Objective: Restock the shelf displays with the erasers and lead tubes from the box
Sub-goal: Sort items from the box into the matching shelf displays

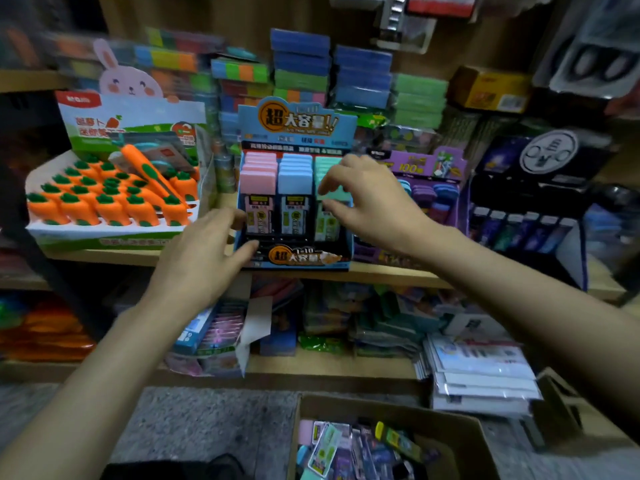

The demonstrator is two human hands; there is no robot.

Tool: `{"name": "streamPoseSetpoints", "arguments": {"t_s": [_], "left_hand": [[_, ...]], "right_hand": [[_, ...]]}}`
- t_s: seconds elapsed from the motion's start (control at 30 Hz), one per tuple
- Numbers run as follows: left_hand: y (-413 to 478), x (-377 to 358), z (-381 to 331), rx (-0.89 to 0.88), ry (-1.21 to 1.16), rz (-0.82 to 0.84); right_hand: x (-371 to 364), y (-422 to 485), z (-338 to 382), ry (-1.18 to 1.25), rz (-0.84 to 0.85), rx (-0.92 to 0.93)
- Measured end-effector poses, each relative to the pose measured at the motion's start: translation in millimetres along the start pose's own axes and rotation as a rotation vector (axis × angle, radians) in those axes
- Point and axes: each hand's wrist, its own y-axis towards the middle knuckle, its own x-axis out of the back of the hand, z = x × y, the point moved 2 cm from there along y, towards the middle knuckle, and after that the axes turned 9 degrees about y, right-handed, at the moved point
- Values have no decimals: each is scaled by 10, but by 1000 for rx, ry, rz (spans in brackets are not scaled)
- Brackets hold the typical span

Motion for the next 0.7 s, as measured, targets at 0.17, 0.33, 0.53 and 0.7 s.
{"name": "streamPoseSetpoints", "arguments": {"t_s": [0.17,0.33,0.53,0.7], "left_hand": [[-342,-325,-487,-198,-130,282],[-939,-1378,-777,-179,-163,686],[-1922,-2543,-782,-14,-187,938],[-2597,-3136,-693,214,-122,979]], "right_hand": [[0,-974,-142,120,304,-158],[-386,-2129,-550,183,552,-473],[-1077,-3326,-1023,256,697,-806],[-1673,-4116,-1165,400,718,-1061]]}}
